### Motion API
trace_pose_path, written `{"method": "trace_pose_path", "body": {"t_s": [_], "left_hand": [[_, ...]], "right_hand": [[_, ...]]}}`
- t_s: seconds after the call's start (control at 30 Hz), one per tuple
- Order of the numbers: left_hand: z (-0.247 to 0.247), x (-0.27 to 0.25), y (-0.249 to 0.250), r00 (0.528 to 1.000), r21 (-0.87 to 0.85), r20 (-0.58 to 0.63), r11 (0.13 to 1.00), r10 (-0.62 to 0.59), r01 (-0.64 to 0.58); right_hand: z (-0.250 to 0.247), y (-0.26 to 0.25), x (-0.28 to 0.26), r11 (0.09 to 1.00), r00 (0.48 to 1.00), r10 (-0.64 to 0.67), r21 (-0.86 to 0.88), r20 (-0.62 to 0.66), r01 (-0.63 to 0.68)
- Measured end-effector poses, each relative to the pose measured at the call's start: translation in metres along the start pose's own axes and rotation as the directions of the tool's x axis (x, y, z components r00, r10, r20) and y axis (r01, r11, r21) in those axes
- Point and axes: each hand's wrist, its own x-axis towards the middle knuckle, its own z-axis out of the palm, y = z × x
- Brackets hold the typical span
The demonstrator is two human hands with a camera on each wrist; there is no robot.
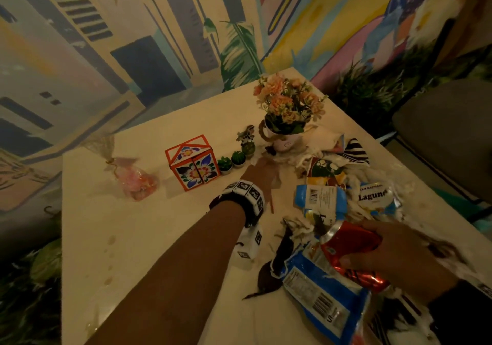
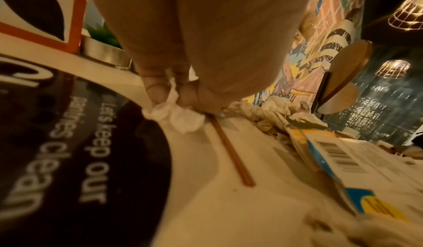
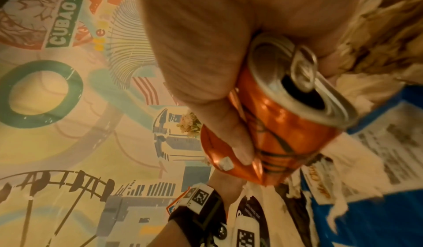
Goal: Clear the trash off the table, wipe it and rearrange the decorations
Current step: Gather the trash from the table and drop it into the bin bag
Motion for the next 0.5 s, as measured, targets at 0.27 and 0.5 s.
{"method": "trace_pose_path", "body": {"t_s": [0.27,0.5], "left_hand": [[0.025,-0.039,0.023,0.997,-0.022,0.048,0.998,0.067,-0.066],[0.051,-0.093,0.049,0.990,0.113,0.127,0.991,0.054,-0.069]], "right_hand": [[0.019,0.035,0.017,0.969,0.995,0.097,-0.233,0.037,-0.086],[0.032,0.046,0.021,0.968,0.989,0.145,-0.207,0.017,-0.139]]}}
